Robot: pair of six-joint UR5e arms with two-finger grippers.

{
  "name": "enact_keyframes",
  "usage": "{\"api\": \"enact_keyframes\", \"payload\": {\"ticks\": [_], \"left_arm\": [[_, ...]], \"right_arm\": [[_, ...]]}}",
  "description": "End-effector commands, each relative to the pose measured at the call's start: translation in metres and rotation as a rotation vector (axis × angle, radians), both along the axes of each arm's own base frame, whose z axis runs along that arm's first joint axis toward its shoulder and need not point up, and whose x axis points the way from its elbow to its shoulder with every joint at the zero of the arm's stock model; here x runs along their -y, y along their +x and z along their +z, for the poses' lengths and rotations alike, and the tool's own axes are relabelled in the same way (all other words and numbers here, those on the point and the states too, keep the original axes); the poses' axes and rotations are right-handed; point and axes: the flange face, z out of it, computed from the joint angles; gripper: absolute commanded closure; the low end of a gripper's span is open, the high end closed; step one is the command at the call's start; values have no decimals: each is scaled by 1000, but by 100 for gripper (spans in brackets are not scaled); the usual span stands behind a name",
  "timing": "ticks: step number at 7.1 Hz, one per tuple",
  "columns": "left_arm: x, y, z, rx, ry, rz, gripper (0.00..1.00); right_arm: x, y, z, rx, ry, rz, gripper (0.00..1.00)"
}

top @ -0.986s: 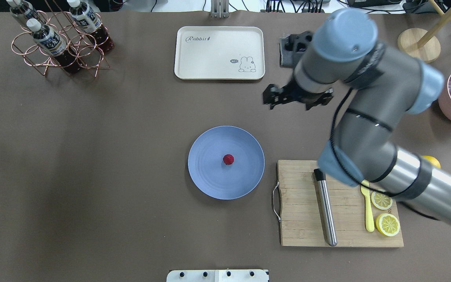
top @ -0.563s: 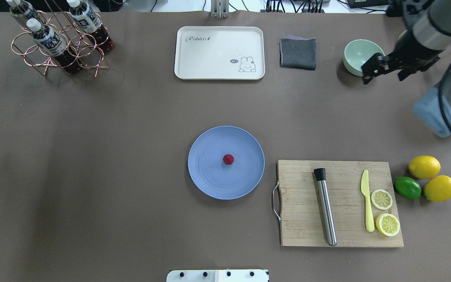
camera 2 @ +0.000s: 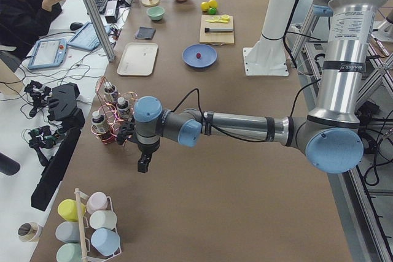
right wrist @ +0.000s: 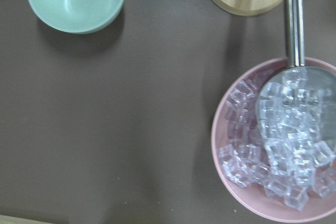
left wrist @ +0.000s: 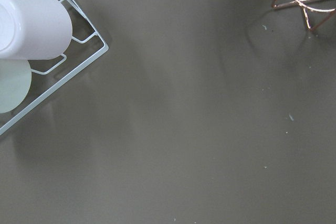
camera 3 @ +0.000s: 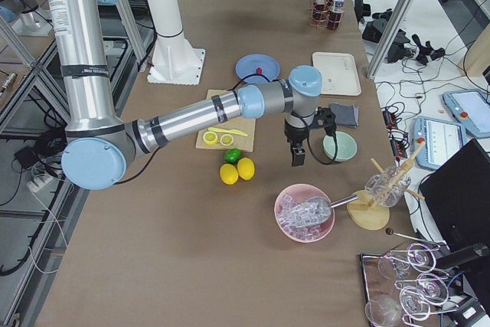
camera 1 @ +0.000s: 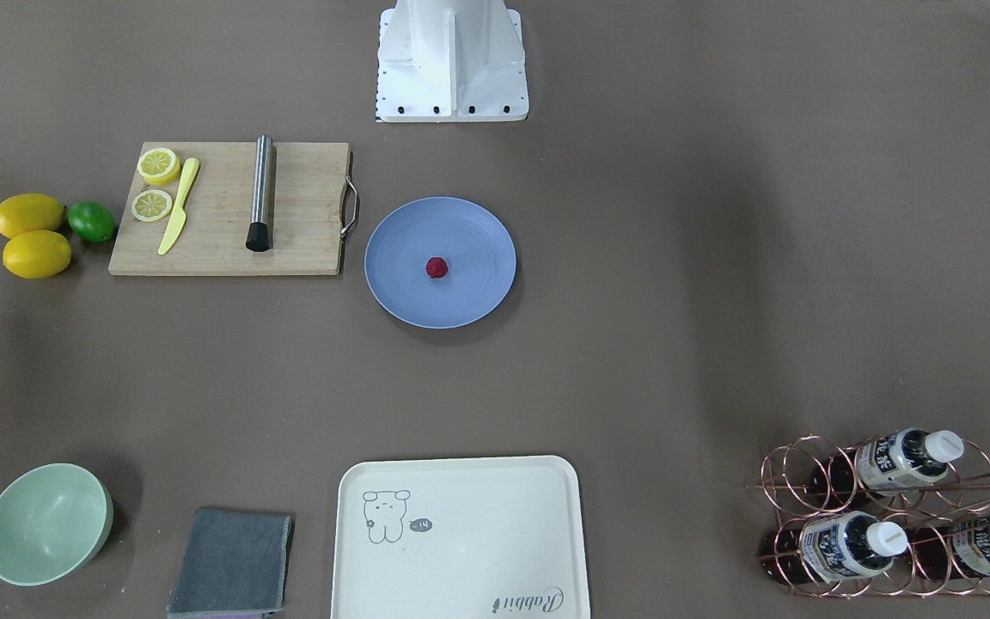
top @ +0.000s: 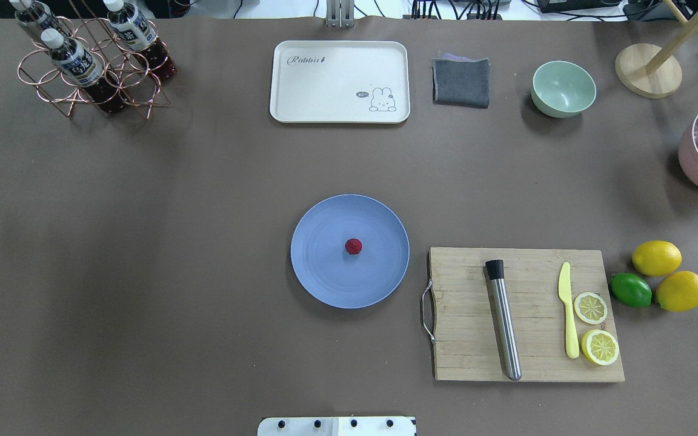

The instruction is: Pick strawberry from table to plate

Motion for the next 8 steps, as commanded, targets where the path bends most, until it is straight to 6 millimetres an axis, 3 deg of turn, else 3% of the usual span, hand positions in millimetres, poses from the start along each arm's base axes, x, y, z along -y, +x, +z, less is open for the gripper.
{"api": "enact_keyframes", "payload": {"ticks": [1,2,3,8], "left_arm": [[13,-8,-12,-45,-27,-6,2],[9,-8,-7,-45,-33,-6,2],[7,-9,-5,-46,-35,-7,2],[7,-20,-4,-43,-37,-28,2]], "right_arm": [[-18,69,94,52,-78,17,0],[-20,80,114,49,-107,34,0],[-24,89,119,53,-117,53,0],[-25,92,120,56,-127,70,0]]}}
